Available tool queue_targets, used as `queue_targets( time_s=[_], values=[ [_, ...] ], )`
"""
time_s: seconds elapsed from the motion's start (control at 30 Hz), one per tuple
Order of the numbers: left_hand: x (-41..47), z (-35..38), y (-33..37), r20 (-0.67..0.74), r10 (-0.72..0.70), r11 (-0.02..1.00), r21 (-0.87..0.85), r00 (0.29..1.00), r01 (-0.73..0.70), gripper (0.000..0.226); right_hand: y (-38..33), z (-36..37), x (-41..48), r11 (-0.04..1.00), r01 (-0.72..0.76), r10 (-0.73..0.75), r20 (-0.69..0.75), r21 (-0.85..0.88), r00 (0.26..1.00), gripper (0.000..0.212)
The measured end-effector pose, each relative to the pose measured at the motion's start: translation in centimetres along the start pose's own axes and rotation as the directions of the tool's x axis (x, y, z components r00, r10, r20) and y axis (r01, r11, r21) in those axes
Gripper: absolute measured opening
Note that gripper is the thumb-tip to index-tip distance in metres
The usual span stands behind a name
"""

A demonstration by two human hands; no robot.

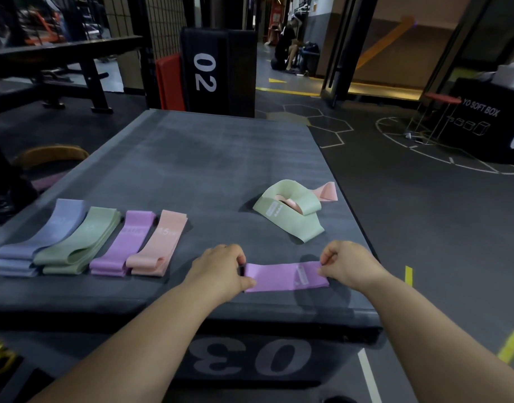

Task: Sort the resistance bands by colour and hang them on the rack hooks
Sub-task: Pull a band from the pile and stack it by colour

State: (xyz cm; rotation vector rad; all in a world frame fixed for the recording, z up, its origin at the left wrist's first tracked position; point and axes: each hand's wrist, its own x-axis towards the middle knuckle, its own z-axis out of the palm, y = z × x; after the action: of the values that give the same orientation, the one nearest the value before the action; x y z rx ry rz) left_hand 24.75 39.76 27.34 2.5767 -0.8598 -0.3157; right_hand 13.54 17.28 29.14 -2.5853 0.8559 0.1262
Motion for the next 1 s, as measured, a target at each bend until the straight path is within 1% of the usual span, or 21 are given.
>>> queue_targets(
  time_s=[0.07,0.17,0.27,0.43,0.47,0.53,0.6,0.67,0.7,0.73,0.8,0.87,0.93,1.0],
  values=[
    [0.0,-0.1,0.1,0.014,-0.009,1.0,-0.002,1.0,0.009,0.033,0.0,0.0,0.0,1.0,0.006,-0.006,-0.004,0.014,1.0,0.019],
    [0.0,-0.1,0.2,0.046,-0.026,0.999,-0.029,0.999,0.027,0.03,0.0,0.1,-0.2,0.996,0.004,-0.005,0.018,0.088,1.0,0.022],
    [-0.1,-0.1,0.4,0.036,-0.019,0.998,-0.06,0.999,0.021,0.028,-0.1,0.1,-0.2,0.997,0.008,-0.009,0.011,0.073,1.0,0.027],
    [-0.3,-0.1,0.8,0.024,0.004,0.999,-0.048,1.0,-0.002,0.029,-0.3,0.0,-0.2,0.999,0.011,-0.012,0.011,0.041,1.0,0.013],
    [-0.2,-0.1,0.8,0.029,0.006,0.998,-0.057,1.0,-0.004,0.031,-0.3,0.1,-0.3,0.999,0.015,-0.016,0.013,0.042,1.0,0.014],
    [-0.2,-0.2,0.7,0.054,0.002,0.995,-0.098,0.999,0.004,0.034,-0.3,0.1,-0.4,0.999,0.027,-0.027,0.014,0.042,1.0,0.019],
    [-0.1,-0.2,0.6,0.075,0.003,0.988,-0.156,0.997,0.009,0.038,-0.2,-0.1,-0.4,0.998,0.043,-0.043,0.014,0.037,0.999,0.018],
    [0.0,-0.2,0.6,0.064,0.01,0.974,-0.226,0.998,0.004,0.035,-0.1,-0.2,-0.4,0.997,0.05,-0.051,0.005,0.062,0.999,0.014],
    [0.0,-0.3,0.7,0.046,0.012,0.965,-0.263,0.999,0.001,0.03,0.0,-0.4,-0.4,0.993,0.044,-0.044,-0.002,0.109,0.999,0.012],
    [0.0,-0.4,0.7,0.023,0.017,0.957,-0.291,1.0,-0.009,0.026,0.1,-0.5,-0.3,0.981,0.028,-0.028,-0.006,0.191,1.0,0.01],
    [0.1,-0.6,0.7,-0.027,0.038,0.947,-0.317,0.999,-0.045,0.024,0.1,-0.8,-0.4,0.922,-0.016,0.012,0.011,0.387,1.0,0.009],
    [0.1,-0.7,0.7,-0.075,0.067,0.941,-0.327,0.995,-0.088,0.026,0.1,-1.0,-0.5,0.85,-0.049,0.029,0.045,0.524,0.999,0.01],
    [0.1,-0.7,0.7,-0.118,0.103,0.937,-0.321,0.988,-0.136,0.03,0.1,-1.0,-0.5,0.789,-0.05,0.022,0.053,0.613,0.998,0.011],
    [0.0,-0.6,0.7,-0.142,0.147,0.945,-0.272,0.979,-0.182,0.032,0.3,-0.9,-0.3,0.764,-0.028,0.021,0.018,0.645,1.0,0.013]
  ],
)
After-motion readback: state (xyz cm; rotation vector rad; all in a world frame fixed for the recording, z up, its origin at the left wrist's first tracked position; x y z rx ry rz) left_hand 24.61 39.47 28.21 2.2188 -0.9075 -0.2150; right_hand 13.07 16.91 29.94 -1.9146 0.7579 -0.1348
